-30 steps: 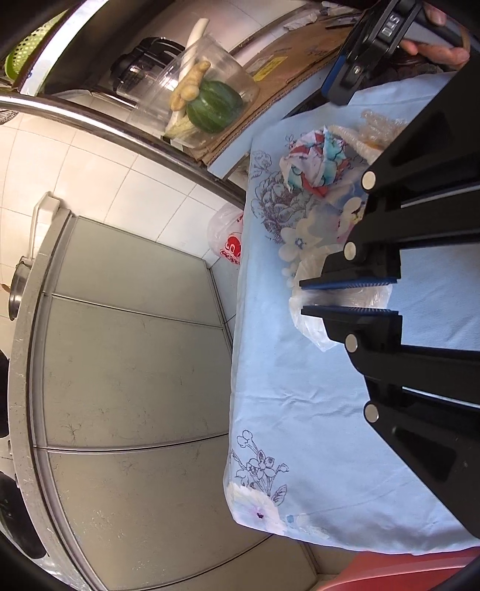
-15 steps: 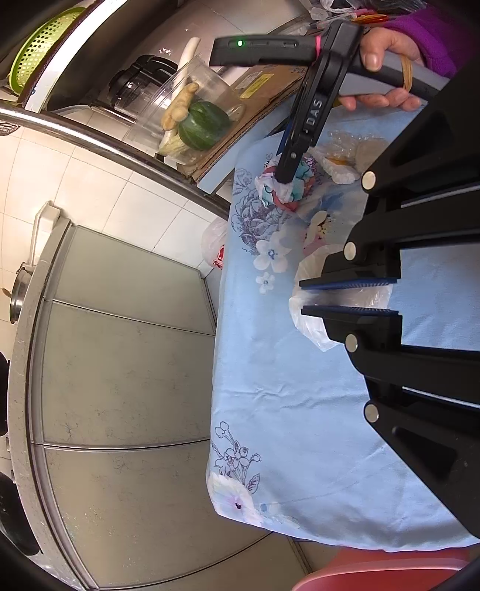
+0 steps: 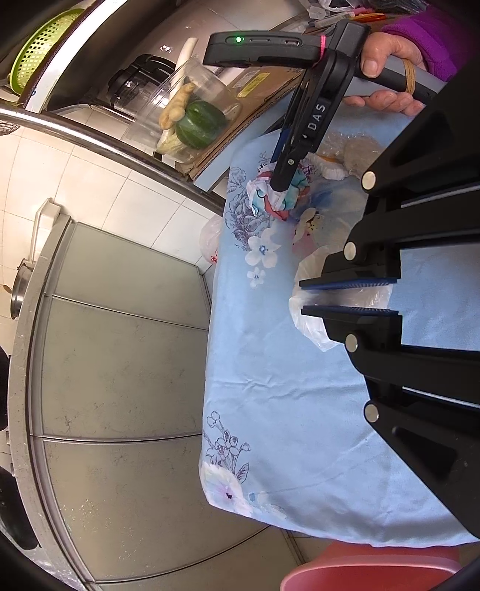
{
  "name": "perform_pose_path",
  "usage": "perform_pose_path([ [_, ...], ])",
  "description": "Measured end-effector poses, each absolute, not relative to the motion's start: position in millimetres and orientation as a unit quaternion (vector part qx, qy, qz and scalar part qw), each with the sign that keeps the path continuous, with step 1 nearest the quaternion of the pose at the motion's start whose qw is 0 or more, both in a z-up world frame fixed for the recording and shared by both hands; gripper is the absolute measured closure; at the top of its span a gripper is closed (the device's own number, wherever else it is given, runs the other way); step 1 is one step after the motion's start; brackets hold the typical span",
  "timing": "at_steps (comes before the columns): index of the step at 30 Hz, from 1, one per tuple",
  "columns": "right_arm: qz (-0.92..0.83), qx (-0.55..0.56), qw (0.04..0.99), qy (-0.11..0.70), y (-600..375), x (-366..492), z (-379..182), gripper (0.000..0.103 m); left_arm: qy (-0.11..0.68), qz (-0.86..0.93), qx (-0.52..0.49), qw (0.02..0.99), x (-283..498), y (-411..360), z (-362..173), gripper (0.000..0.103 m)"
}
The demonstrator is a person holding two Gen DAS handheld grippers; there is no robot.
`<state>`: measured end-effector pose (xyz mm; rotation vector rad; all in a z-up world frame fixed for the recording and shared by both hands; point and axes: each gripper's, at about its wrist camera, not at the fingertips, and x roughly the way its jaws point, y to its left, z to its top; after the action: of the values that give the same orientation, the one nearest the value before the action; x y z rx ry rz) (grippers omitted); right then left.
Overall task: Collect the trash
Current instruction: 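Grasp the white plastic bag with the left gripper while the right gripper grasps the colourful crumpled wrapper, then carry both items over the pink bucket and open both grippers to drop them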
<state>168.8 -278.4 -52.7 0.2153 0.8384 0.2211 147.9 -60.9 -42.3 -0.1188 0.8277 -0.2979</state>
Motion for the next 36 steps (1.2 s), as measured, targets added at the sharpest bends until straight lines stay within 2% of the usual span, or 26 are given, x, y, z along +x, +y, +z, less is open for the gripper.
perform_pose_path([
  [14,0.152,0.113,0.911,0.365,-251,126,-17,0.064,0.386,-0.119,-0.072,0.912,121,-28,-31,0.095],
  [36,0.198,0.071,0.91,0.358,-179,76,4,0.064,0.338,-0.081,-0.105,0.932,59,47,0,0.095],
])
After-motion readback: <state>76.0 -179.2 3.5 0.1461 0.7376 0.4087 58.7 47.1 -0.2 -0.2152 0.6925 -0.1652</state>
